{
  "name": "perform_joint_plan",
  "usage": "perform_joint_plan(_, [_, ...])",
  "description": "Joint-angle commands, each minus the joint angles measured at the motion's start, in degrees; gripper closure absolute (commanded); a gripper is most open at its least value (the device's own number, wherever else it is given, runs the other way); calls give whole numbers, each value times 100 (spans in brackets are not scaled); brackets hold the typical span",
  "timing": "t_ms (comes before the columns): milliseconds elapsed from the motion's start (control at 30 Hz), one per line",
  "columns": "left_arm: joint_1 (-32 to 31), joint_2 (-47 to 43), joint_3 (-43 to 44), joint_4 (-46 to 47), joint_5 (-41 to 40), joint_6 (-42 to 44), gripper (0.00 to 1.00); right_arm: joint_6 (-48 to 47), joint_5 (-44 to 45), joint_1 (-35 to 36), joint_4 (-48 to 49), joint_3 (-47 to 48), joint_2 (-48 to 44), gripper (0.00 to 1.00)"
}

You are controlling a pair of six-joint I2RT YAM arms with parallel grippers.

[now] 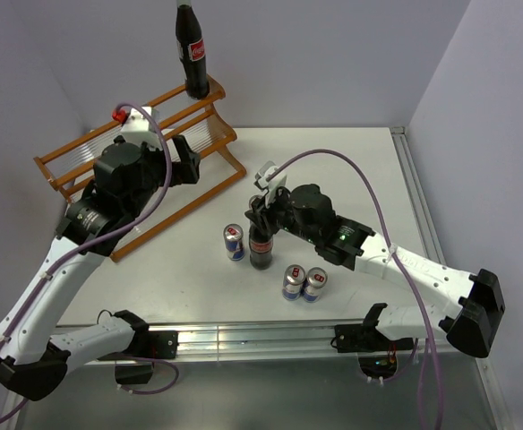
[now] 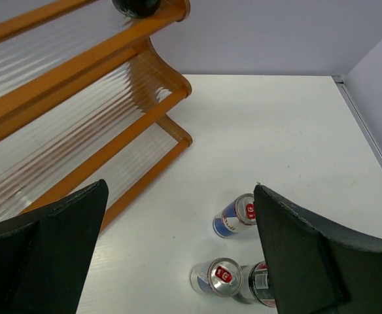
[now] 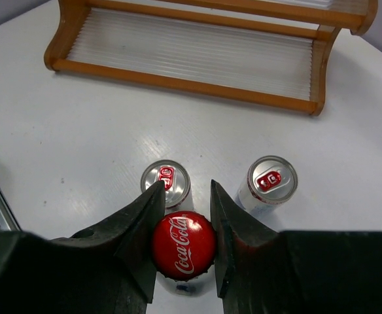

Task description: Place and organize the beverage onto the shelf

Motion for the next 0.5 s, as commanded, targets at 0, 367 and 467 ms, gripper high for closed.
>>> perform_joint_plan(0, [-34,-225,-358,582,325,-160,0,-245,163,24,697,752,-177,100])
perform_joint_plan(367, [-60,-472,-1931,2849,2045,-196,0,-439,1551,6,-189,2483,78,100])
perform_joint_plan(467, [-104,-551,-2405,3569,2713,-12,1,-448,1719,6,-540,2984,183,100])
